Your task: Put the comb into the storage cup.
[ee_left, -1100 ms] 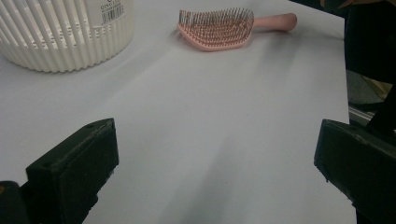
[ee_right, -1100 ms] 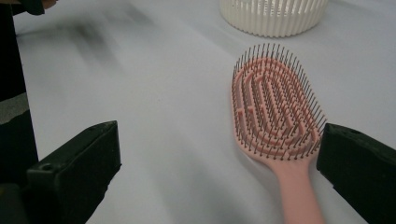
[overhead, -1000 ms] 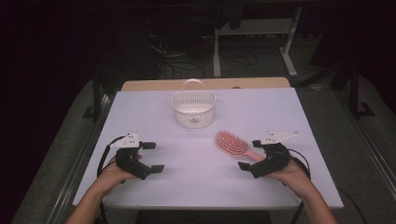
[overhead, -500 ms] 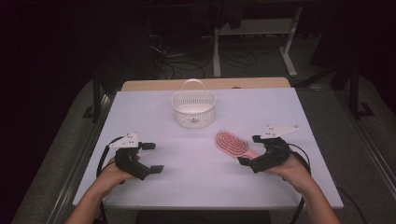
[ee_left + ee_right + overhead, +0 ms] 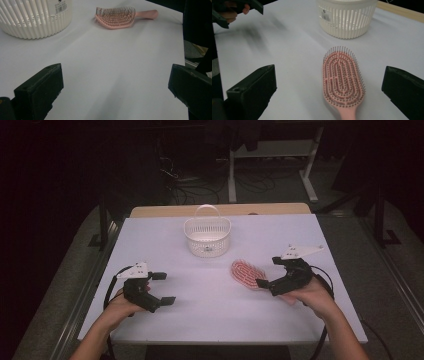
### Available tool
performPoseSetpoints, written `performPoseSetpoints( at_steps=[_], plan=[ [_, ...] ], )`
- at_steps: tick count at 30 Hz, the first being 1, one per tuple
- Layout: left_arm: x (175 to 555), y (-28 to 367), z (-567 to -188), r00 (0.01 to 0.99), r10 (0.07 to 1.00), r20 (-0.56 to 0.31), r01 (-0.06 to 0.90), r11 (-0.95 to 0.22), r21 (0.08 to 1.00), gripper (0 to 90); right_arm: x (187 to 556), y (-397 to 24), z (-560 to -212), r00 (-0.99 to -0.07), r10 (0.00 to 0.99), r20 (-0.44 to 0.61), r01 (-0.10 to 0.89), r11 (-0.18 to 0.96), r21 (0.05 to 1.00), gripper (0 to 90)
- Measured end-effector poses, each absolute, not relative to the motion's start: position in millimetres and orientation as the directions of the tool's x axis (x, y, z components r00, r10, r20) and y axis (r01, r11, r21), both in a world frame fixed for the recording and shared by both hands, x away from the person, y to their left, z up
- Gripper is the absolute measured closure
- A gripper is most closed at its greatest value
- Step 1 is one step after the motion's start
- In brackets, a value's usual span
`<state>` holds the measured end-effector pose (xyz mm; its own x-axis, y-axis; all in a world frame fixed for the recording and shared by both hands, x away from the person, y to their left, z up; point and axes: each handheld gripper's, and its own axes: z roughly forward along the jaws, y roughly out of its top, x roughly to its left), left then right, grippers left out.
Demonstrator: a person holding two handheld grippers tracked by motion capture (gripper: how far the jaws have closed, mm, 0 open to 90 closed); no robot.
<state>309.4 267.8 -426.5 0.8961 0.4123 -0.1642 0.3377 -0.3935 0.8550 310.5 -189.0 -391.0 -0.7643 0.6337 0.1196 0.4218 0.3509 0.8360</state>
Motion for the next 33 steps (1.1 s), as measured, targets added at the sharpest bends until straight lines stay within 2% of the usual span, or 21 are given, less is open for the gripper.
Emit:
performPoseSetpoints(
  at_steps=[33],
  plan=[
    [310, 269, -426, 0.898, 0.408, -0.166, 0.336, -0.389, 0.858, 0.0, 346, -201, -367, -0.73, 0.676, 0.101, 0.426, 0.334, 0.841, 0.0]
  ],
)
